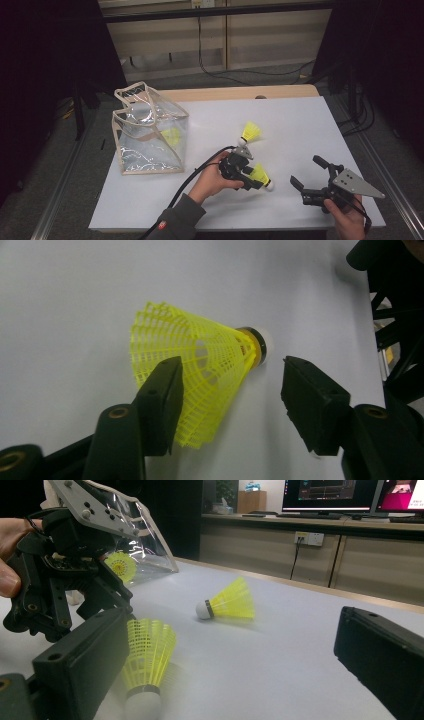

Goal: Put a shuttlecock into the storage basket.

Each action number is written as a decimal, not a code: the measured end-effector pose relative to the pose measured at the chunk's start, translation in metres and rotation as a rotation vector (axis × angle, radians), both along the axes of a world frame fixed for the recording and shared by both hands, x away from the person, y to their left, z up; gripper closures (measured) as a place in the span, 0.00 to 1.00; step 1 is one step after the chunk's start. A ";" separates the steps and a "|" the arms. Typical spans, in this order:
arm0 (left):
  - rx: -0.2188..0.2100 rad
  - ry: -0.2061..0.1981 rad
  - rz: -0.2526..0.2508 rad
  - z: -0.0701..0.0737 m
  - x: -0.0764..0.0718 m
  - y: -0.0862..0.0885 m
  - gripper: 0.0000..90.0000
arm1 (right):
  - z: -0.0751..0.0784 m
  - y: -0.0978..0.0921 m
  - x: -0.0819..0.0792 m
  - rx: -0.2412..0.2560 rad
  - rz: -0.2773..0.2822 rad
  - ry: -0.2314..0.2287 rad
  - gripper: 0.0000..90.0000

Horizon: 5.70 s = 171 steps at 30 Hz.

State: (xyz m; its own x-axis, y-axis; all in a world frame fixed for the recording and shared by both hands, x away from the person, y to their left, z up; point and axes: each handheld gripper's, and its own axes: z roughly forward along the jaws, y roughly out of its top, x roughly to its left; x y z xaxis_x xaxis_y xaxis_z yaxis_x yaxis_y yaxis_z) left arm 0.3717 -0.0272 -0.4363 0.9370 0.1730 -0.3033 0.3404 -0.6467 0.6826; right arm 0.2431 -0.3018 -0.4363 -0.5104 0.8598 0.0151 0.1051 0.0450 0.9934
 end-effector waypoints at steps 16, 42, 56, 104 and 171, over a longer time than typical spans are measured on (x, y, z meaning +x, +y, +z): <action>-0.024 0.021 -0.021 -0.008 0.001 -0.005 0.63 | -0.001 -0.001 0.000 0.000 -0.003 0.002 0.01; -0.023 0.063 -0.051 -0.007 0.000 -0.011 0.90 | 0.000 -0.003 0.000 -0.004 -0.011 0.000 0.01; -0.006 0.095 -0.029 -0.002 0.001 -0.007 0.91 | 0.000 -0.002 0.001 -0.005 -0.008 -0.004 0.01; 0.011 0.136 0.103 0.041 0.011 0.037 0.91 | 0.000 0.002 0.006 0.002 0.005 -0.001 0.01; 0.208 0.150 0.230 0.123 0.047 0.079 0.91 | 0.001 0.002 0.005 0.010 0.012 -0.002 0.01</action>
State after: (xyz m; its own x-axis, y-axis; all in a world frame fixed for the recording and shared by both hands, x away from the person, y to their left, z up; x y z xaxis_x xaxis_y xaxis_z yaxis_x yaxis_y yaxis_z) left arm 0.4183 0.0520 -0.3135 0.8136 0.4475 -0.3713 0.5806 -0.6609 0.4756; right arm 0.2485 -0.3003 -0.4354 -0.5204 0.8536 0.0232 0.1031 0.0359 0.9940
